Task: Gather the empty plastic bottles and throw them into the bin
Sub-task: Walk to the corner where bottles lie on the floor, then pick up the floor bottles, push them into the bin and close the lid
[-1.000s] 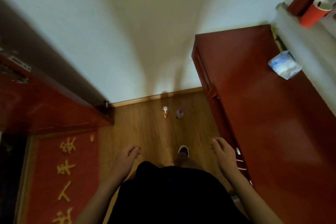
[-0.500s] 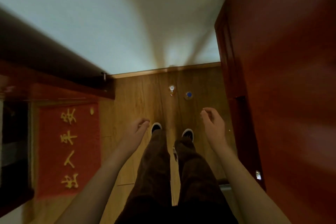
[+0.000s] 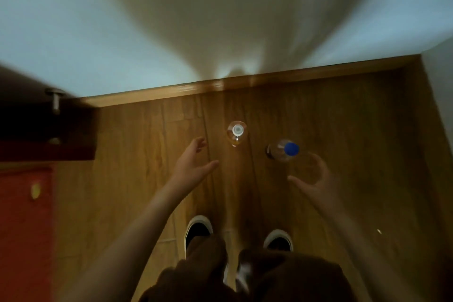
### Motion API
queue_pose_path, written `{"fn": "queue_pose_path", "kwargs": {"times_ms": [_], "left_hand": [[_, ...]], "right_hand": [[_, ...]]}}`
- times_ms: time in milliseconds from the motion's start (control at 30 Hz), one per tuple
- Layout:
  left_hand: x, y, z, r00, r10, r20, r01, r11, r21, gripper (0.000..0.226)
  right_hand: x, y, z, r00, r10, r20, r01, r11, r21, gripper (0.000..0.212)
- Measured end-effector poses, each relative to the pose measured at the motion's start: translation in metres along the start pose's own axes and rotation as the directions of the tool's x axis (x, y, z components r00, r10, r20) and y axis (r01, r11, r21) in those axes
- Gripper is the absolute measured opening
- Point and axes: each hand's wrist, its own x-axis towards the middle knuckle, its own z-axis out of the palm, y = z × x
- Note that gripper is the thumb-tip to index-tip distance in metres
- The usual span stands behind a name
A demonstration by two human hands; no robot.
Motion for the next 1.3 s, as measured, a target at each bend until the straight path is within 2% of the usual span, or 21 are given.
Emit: {"fn": "queue_pose_path", "kwargs": {"times_ms": [133,200,267,433,600,767,900,1033,1200,1300], "left_hand": [[0.093,-0.055,0.043,0.992,0.101,0.070,-0.100,0.995,-0.016,0.098],[0.124,-0.071,0.062,0.979,0.174,0.102,-0.171,0.985,-0.038,0.102],[0.149,-0.081,0.078,0.961,0.256,0.106,-0.252,0.967,-0.046,0.098],[0.175,-0.081,0.098,0.922,0.383,0.060,-0.378,0.922,-0.086,0.064],[0.167,-0.081,0.088,0.911,0.410,0.043,-0.406,0.910,-0.083,0.073],[0.102,-0.057,0.057,0.926,0.375,-0.041,-0.377,0.913,-0.158,0.065],[0.024,-0.007,0.008,0.927,0.361,-0.103,-0.373,0.915,-0.153,0.067],[-0.070,0.070,-0.070,0.945,0.282,-0.165,-0.310,0.934,-0.179,0.070],[-0.218,0.192,-0.193,0.970,0.150,-0.191,-0.196,0.949,-0.247,0.073],[-0.305,0.258,-0.261,0.962,0.134,-0.237,-0.196,0.945,-0.261,0.077]], "right_hand": [[0.071,0.049,0.041,0.995,-0.035,0.088,0.031,0.999,0.043,0.093],[0.095,0.061,0.058,0.992,-0.076,0.100,0.065,0.992,0.110,0.083],[0.114,0.067,0.071,0.993,-0.102,0.056,0.093,0.985,0.145,0.070],[0.133,0.068,0.086,0.987,-0.124,-0.107,0.145,0.965,0.219,0.061],[0.121,0.056,0.080,0.980,-0.152,-0.128,0.179,0.954,0.239,0.061],[0.076,0.026,0.065,0.985,-0.145,-0.090,0.160,0.969,0.188,0.055],[0.005,-0.034,0.039,0.984,-0.156,-0.088,0.170,0.968,0.184,0.047],[-0.086,-0.135,-0.001,0.980,-0.192,-0.049,0.198,0.963,0.183,0.035],[-0.222,-0.280,-0.066,0.971,-0.236,-0.037,0.238,0.956,0.170,0.039],[-0.300,-0.354,-0.103,0.962,-0.272,-0.019,0.272,0.950,0.156,0.048]]}}
